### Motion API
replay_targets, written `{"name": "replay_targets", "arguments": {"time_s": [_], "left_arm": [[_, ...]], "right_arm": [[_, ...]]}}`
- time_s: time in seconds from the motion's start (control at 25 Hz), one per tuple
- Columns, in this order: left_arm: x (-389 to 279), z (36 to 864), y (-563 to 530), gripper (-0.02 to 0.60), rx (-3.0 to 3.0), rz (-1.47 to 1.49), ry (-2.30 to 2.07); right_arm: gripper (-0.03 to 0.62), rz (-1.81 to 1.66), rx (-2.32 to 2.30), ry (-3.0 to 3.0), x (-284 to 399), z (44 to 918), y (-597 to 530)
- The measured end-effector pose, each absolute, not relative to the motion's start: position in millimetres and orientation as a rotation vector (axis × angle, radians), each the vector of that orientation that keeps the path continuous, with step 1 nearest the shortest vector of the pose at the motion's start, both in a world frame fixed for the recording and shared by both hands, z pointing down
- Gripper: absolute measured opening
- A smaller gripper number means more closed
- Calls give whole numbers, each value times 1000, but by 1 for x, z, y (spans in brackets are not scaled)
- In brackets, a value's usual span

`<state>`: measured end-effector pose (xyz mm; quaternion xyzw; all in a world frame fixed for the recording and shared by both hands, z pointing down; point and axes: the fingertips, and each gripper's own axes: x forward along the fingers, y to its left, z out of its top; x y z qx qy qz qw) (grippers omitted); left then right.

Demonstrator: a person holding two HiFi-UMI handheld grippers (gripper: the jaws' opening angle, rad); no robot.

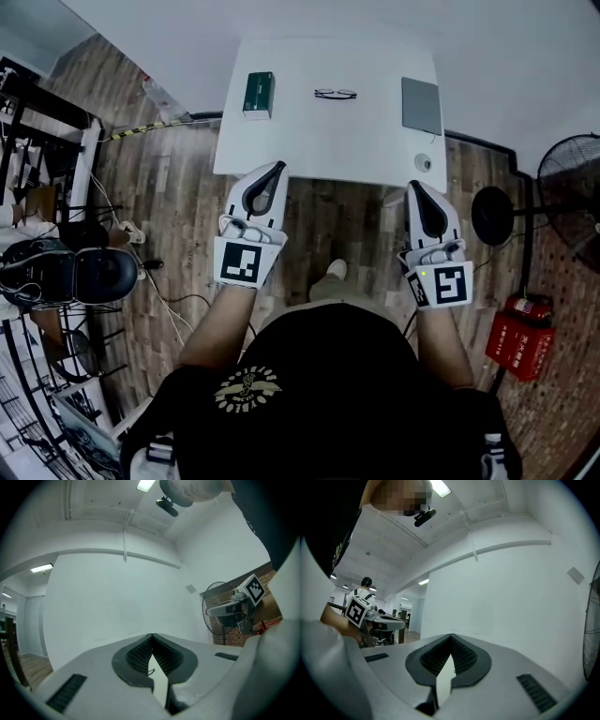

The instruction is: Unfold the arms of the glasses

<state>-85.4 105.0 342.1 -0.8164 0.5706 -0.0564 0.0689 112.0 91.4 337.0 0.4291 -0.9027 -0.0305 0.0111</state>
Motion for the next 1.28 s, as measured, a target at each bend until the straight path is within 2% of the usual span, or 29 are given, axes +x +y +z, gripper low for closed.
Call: {"name": "replay_targets", "arguments": {"time_s": [0.2, 0.92, 1.28], "left_arm": [[-74, 331, 91, 6, -2427, -165, 1730], [-107, 332, 112, 6, -2340, -179, 1863], [-101, 336, 78, 6, -2368, -179, 1780]], "right_arm": [[-5, -56, 1320, -2829, 129, 339, 68], [-5, -20, 1268, -2850, 130, 353, 62], [-5, -12, 1335, -2809, 137, 361, 45]]}}
